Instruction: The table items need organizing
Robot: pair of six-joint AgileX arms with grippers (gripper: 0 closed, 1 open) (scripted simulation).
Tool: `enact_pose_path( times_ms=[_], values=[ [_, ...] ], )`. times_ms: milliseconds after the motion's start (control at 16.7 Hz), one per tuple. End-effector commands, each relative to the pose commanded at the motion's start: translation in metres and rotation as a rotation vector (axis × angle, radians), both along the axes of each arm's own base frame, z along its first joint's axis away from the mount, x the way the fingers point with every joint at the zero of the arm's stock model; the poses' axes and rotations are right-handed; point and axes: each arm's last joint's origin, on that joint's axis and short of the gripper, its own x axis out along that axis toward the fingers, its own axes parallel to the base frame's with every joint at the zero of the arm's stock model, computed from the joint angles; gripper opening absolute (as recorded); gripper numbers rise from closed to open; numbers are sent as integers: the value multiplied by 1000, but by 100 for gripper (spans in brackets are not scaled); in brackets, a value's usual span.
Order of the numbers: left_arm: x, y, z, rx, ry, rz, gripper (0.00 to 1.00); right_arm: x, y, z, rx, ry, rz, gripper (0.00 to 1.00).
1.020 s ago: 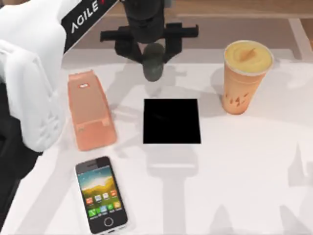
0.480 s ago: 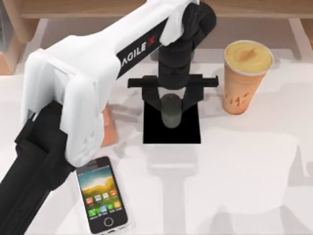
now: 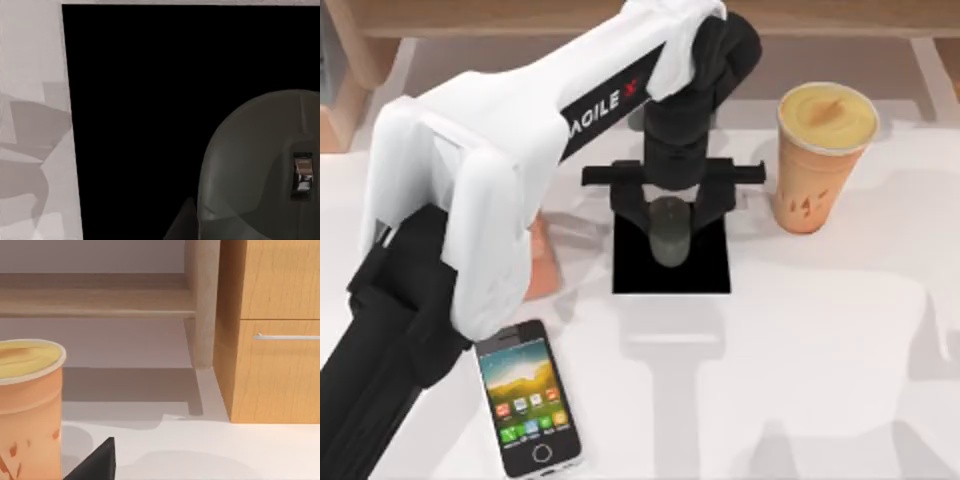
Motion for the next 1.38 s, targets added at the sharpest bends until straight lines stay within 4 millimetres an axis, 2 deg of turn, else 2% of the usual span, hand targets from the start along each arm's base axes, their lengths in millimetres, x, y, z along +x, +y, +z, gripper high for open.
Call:
enact_pose_path(
  times_ms=[120, 900, 1380],
  values=[
    [0, 0, 0, 0, 0, 0, 0, 0, 0, 0, 0, 0, 0, 100],
    [0, 0, 0, 0, 0, 0, 98, 0, 0, 0, 0, 0, 0, 100],
    [0, 0, 0, 0, 0, 0, 100, 0, 0, 0, 0, 0, 0, 100]
  ],
)
